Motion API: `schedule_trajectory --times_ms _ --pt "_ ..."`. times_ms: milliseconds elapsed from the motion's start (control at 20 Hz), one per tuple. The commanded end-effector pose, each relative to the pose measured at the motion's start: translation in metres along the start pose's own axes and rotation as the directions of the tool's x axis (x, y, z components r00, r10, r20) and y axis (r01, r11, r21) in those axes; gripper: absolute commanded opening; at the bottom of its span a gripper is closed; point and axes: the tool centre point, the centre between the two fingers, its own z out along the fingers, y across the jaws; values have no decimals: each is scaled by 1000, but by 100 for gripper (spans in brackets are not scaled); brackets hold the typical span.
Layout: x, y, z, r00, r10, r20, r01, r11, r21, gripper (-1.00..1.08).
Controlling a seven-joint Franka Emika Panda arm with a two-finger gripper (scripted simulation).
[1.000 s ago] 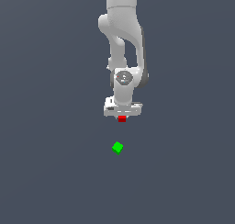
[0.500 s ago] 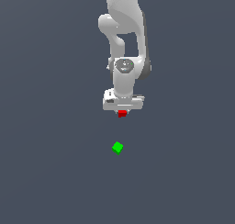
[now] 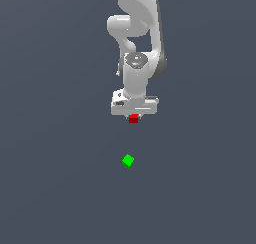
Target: Stack the red cube on top of the green cube.
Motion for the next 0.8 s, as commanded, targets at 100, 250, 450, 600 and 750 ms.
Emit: schedule_trajectory --times_ms 100,250,450,600,750 --pt "1 0 -1 1000 0 1 0 1000 0 -100" --pt "1 0 0 1000 0 1 0 1000 0 -100" --pt "3 1 1 1000 0 1 0 1000 0 -100" --pt "9 2 3 1000 0 1 0 1000 0 -100" --pt "18 3 6 1000 0 1 0 1000 0 -100"
